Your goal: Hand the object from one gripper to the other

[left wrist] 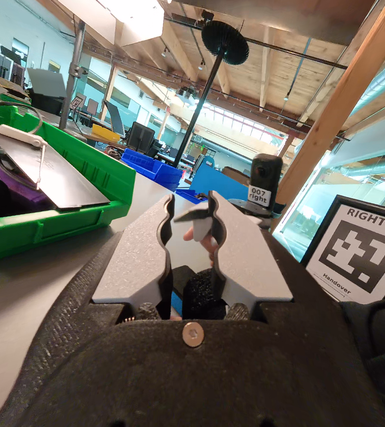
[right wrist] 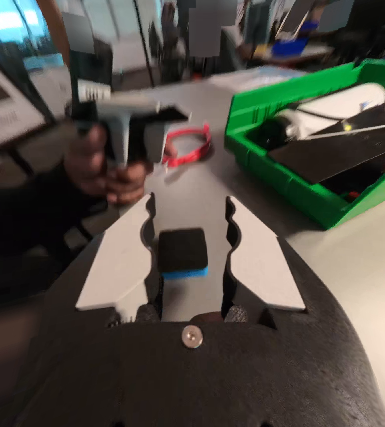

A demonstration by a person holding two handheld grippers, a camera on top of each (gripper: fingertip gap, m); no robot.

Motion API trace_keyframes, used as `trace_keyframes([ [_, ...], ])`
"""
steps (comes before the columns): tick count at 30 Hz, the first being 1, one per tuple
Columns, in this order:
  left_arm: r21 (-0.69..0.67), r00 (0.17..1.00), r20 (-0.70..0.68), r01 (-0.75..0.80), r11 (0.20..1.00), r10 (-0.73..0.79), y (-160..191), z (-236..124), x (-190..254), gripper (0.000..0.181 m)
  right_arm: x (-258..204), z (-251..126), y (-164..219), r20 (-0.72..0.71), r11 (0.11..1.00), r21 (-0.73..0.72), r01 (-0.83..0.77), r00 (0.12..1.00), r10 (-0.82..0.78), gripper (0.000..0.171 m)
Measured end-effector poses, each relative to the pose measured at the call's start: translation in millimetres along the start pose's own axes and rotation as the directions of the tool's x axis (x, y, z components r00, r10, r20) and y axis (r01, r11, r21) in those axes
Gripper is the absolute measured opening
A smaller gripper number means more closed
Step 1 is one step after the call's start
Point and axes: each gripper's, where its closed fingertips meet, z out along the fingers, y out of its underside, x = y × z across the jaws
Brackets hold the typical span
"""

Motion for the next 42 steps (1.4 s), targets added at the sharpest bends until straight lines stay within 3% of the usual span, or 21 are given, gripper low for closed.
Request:
trace_keyframes([
  [5,0.023,0.996,0.005,0.087,0.996,-0.087,-6.0,-7.3,-13.1,0.03,-19.6,-7.6,51.1,0.079,0.943,-0.288,0.167,0.986,-0.15,0.091],
  [7,-0.029,0.995,0.022,0.1,0.995,-0.099,0.3,-6.3,-14.8,0.03,-15.5,-3.6,61.4,0.048,0.917,-0.356,0.182,0.983,-0.176,0.085],
  [9,-0.114,0.994,0.056,0.097,0.989,-0.091,11.5,-5.3,-15.9,0.03,-5.7,0.6,72.2,-0.008,0.884,-0.434,0.173,0.981,-0.196,0.06],
  [10,-0.162,0.994,0.076,0.096,0.982,-0.084,18.2,-5.6,-16.7,0.03,-3.0,2.6,74.3,-0.024,0.875,-0.452,0.173,0.978,-0.206,0.057],
  [12,-0.276,0.989,0.132,0.094,0.956,-0.06,35.8,-8.2,-21.3,0.03,-1.2,5.5,70.2,-0.04,0.88,-0.435,0.193,0.972,-0.233,0.057],
  [15,-0.373,0.974,0.212,0.152,0.915,-0.075,53.2,-12.9,-28.1,0.031,-4.1,9.5,44.0,-0.05,0.934,-0.283,0.22,0.969,-0.243,0.055],
  [17,-0.357,0.964,0.222,0.219,0.908,-0.146,53.0,-12.1,-26.8,0.035,-9.0,10.9,25.3,-0.051,0.951,-0.171,0.257,0.962,-0.269,0.055],
  [20,-0.336,0.94,0.173,0.338,0.879,-0.296,53.9,-7.8,-17.7,0.042,-10.3,15.4,20.0,-0.076,0.934,-0.143,0.328,0.937,-0.341,0.055],
  [24,-0.406,0.941,0.169,0.339,0.849,-0.294,68.5,-5.8,-12.1,0.035,-23.2,23.3,12.8,-0.075,0.893,-0.087,0.442,0.891,-0.449,0.056],
  [29,-0.353,0.948,0.177,0.311,0.882,-0.264,55.5,-9.9,-18.3,0.025,-16.6,24.0,7.4,-0.133,0.901,-0.079,0.427,0.891,-0.434,0.065],
  [32,-0.252,0.932,0.322,0.257,0.933,-0.169,25.0,-34.6,-55.1,0.025,-3.2,17.5,5.1,-0.176,0.926,-0.08,0.369,0.909,-0.378,0.067],
  [37,-0.136,0.796,0.603,0.164,0.977,-0.049,-26.3,-117.1,-123.2,0.026,15.7,7.8,-0.2,-0.23,0.958,-0.054,0.28,0.931,-0.285,0.063],
  [42,-0.132,0.721,0.691,0.207,0.969,-0.06,-25.6,-156.1,-153.0,0.026,24.0,3.0,-5.7,-0.243,0.978,-0.011,0.209,0.948,-0.205,0.06],
])
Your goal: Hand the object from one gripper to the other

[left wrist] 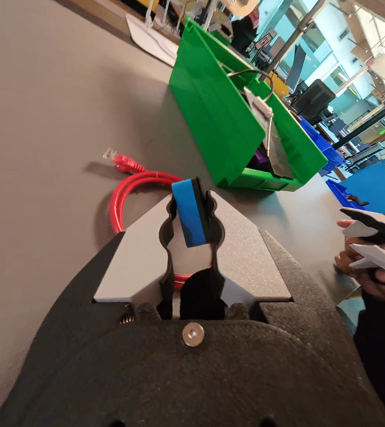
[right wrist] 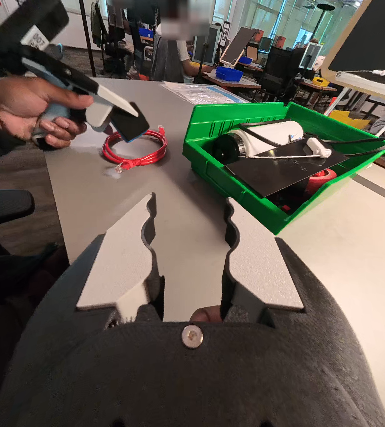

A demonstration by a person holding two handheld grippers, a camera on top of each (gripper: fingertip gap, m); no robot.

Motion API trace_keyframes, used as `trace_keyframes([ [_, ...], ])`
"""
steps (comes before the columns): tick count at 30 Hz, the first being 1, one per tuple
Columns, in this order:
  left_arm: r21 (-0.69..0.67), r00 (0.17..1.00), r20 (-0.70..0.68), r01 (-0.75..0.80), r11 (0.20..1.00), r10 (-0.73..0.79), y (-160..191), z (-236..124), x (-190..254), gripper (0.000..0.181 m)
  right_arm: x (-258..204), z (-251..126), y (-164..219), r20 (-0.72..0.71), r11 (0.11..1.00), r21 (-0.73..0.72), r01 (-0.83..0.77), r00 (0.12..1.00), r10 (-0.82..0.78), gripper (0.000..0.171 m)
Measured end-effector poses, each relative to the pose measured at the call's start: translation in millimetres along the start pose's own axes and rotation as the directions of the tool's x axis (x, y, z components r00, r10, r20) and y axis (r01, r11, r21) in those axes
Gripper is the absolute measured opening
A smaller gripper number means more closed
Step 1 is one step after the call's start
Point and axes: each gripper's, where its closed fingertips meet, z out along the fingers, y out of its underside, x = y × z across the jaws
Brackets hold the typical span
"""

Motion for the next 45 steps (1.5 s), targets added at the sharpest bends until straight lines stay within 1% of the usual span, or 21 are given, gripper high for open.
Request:
trace_keyframes([
  [1,-0.013,1.0,-0.023,0.01,1.0,-0.01,1.4,1.1,2.5,0.026,1.4,-1.0,-1.1,0.001,1.0,0.009,-0.013,1.0,0.013,0.06],
  [3,-0.018,1.0,0.006,-0.021,1.0,0.021,1.7,1.7,1.0,0.028,3.8,-3.6,-4.0,0.004,0.999,0.032,-0.038,0.999,0.038,0.058],
  [4,-0.01,0.998,0.035,-0.043,0.999,0.043,0.3,1.3,-1.4,0.032,4.8,-4.8,-5.3,0.008,0.998,0.043,-0.051,0.999,0.05,0.057],
  [7,0.054,0.968,0.209,-0.156,0.986,0.142,-17.4,-9.9,-13.6,0.038,7.6,-7.4,-7.8,0.022,0.994,0.065,-0.089,0.996,0.087,0.056],
  [9,0.109,0.936,0.266,-0.266,0.958,0.23,-35.8,-21.5,0.6,0.04,9.2,-8.2,-8.5,0.031,0.991,0.071,-0.109,0.994,0.108,0.056],
  [10,0.14,0.927,0.255,-0.316,0.938,0.274,-43.5,-24.8,16.9,0.041,9.8,-8.2,-8.5,0.035,0.99,0.072,-0.118,0.993,0.116,0.056],
  [12,0.184,0.919,0.176,-0.383,0.905,0.353,-49.3,-21.2,58.7,0.041,10.5,-7.7,-8.0,0.043,0.989,0.067,-0.134,0.99,0.131,0.056],
  [14,0.158,0.919,0.021,-0.391,0.907,0.393,-38.7,-0.8,101.9,0.035,10.8,-7.5,-7.8,0.045,0.988,0.065,-0.138,0.99,0.136,0.056],
  [15,0.121,0.921,-0.044,-0.379,0.918,0.386,-31.7,14.8,118.3,0.033,10.8,-7.7,-8.1,0.044,0.988,0.068,-0.137,0.99,0.134,0.056],
  [17,0.021,0.917,-0.128,-0.378,0.925,0.378,-17.5,53.5,141.1,0.031,10.7,-8.5,-8.8,0.039,0.989,0.074,-0.13,0.991,0.127,0.056],
  [19,-0.104,0.926,-0.169,-0.356,0.929,0.336,-5.2,93.5,150.5,0.031,10.2,-9.1,-9.4,0.039,0.989,0.08,-0.125,0.992,0.122,0.056],
  [20,-0.144,0.933,-0.187,-0.336,0.931,0.308,-2.8,108.6,154.7,0.03,10.1,-9.6,-9.9,0.041,0.989,0.083,-0.125,0.992,0.122,0.056],
  [22,-0.195,0.946,-0.166,-0.309,0.931,0.279,-4.3,132.4,152.2,0.03,10.3,-10.4,-10.6,0.05,0.987,0.09,-0.135,0.99,0.131,0.056],
  [24,-0.232,0.946,-0.101,-0.325,0.917,0.309,-6.1,148.9,139.6,0.03,10.9,-11.8,-11.9,0.068,0.983,0.099,-0.156,0.986,0.15,0.056],
  [28,-0.291,0.92,-0.044,-0.386,0.876,0.391,3.6,163.2,124.6,0.027,15.3,-17.1,-16.1,0.108,0.966,0.136,-0.222,0.972,0.208,0.055],
  [30,-0.301,0.911,-0.019,-0.397,0.867,0.411,6.0,166.7,118.5,0.025,18.2,-20.4,-18.5,0.12,0.955,0.159,-0.249,0.965,0.232,0.054],
  [33,-0.289,0.914,-0.002,-0.39,0.874,0.407,2.8,167.4,116.1,0.019,20.7,-23.8,-20.9,0.125,0.947,0.184,-0.265,0.961,0.245,0.053],
  [35,-0.294,0.911,-0.006,-0.397,0.869,0.413,3.7,166.9,116.1,0.016,19.7,-23.9,-21.0,0.121,0.949,0.185,-0.255,0.964,0.236,0.053],
  [41,-0.317,0.903,-0.028,-0.414,0.853,0.428,6.7,166.0,117.2,0.017,13.2,-18.8,-17.6,0.1,0.97,0.149,-0.194,0.978,0.181,0.053],
  [45,-0.324,0.895,-0.075,-0.439,0.838,0.44,9.9,164.9,120.7,0.004,10.8,-16.7,-16.2,0.094,0.976,0.135,-0.172,0.983,0.16,0.053],
])
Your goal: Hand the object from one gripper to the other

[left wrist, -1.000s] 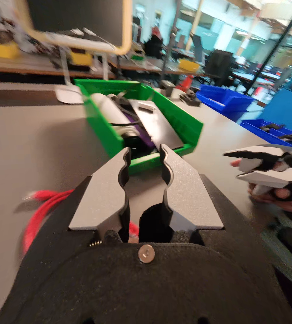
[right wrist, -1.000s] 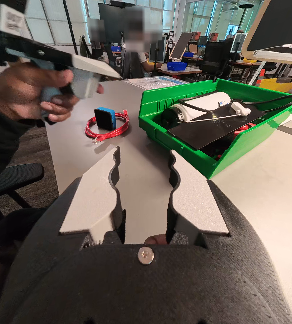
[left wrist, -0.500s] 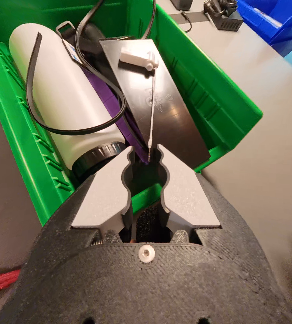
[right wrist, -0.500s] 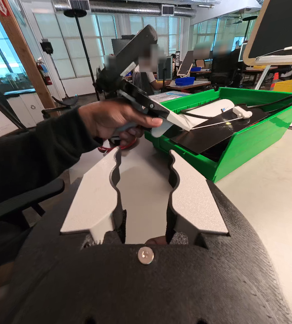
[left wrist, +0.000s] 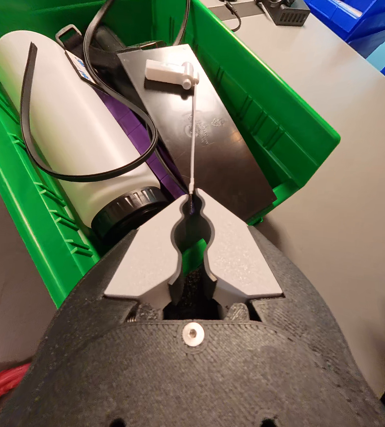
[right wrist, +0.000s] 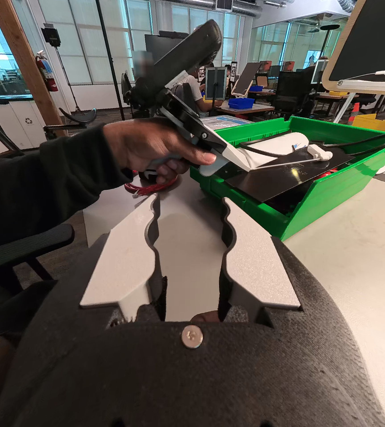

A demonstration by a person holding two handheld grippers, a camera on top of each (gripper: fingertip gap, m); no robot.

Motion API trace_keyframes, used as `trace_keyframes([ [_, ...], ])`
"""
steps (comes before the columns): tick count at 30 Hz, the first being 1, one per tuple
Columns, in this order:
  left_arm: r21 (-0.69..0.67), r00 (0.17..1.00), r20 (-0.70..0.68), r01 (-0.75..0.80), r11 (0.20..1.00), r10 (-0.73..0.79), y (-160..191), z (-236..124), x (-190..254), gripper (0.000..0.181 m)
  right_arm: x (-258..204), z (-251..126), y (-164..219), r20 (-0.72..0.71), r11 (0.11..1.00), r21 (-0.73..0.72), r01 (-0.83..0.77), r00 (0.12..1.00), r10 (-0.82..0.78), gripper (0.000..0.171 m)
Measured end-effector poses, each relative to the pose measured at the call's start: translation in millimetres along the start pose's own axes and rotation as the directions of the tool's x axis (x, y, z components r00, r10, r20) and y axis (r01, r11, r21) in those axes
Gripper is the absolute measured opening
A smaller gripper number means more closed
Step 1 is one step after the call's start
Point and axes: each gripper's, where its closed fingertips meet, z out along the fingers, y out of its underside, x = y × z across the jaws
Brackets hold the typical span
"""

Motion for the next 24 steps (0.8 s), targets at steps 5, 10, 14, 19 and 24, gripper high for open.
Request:
trace_keyframes([
  [5,0.074,1.0,-0.028,0.008,0.997,-0.006,-7.3,-10.3,1.7,0.002,0.5,-0.5,-0.6,0.003,1.0,0.005,-0.008,1.0,0.008,0.053],
  [10,0.259,0.994,-0.109,0.039,0.965,-0.011,-30.3,-42.0,14.8,0.001,3.6,-2.5,-3.1,-0.004,0.999,0.024,-0.029,1.0,0.029,0.053],
  [14,0.352,0.967,-0.25,0.128,0.927,-0.039,-39.5,-70.9,37.6,0.0,10.6,-3.6,-7.7,-0.072,0.998,0.057,0.003,0.997,0.002,0.053],
  [19,0.385,0.914,-0.403,0.214,0.898,-0.045,-32.5,-101.2,71.9,0.001,29.5,-8.8,-21.0,-0.292,0.98,0.129,0.153,0.95,-0.11,0.051],
  [24,0.314,0.833,-0.545,0.302,0.9,-0.089,-8.1,-112.1,117.0,0.001,26.3,-4.3,-21.5,-0.424,0.917,0.06,0.395,0.841,-0.335,0.053],
])
